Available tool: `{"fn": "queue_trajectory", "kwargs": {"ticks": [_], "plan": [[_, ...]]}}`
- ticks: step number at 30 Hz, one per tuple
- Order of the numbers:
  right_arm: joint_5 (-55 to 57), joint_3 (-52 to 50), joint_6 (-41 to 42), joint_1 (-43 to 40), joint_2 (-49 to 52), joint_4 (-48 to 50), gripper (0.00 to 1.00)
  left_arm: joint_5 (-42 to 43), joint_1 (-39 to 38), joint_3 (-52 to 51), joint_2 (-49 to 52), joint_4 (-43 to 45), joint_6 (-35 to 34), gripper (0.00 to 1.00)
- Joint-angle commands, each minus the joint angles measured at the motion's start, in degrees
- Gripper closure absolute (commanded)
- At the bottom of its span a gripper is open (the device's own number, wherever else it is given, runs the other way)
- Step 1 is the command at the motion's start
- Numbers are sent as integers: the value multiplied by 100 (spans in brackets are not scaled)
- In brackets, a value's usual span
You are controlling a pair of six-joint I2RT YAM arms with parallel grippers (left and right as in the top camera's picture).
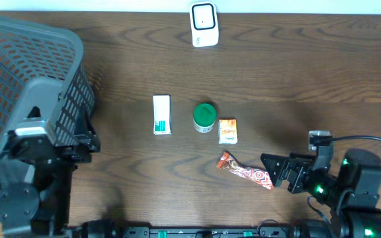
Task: Scan the item barcode
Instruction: 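Lower the right gripper onto the red TOP bar and grasp it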
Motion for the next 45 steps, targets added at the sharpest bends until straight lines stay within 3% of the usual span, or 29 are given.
{"fn": "queue_trajectory", "kwargs": {"ticks": [1,8,15,23,30,37,43,45], "plan": [[197,-588,634,61,20,-26,1,79,-24,-439,0,28,348,12],[411,-1469,1711,61,24,214,1,98,-24,-1202,0,437,278,12],[1012,-1746,2111,61,94,157,1,98,-26,-1659,0,439,280,13],[1939,-1845,1985,61,787,426,1,94,-275,-1982,2,442,282,13],[1777,-1845,1943,61,1952,970,1,90,-275,-1982,2,439,284,13],[925,-1845,1587,68,2983,1239,13,90,-275,-1982,2,400,284,13],[684,-1845,1290,68,3130,1300,15,70,-271,-1982,4,302,286,12],[688,-1845,1215,68,3130,1401,22,70,-271,-1982,9,243,289,12]]}}
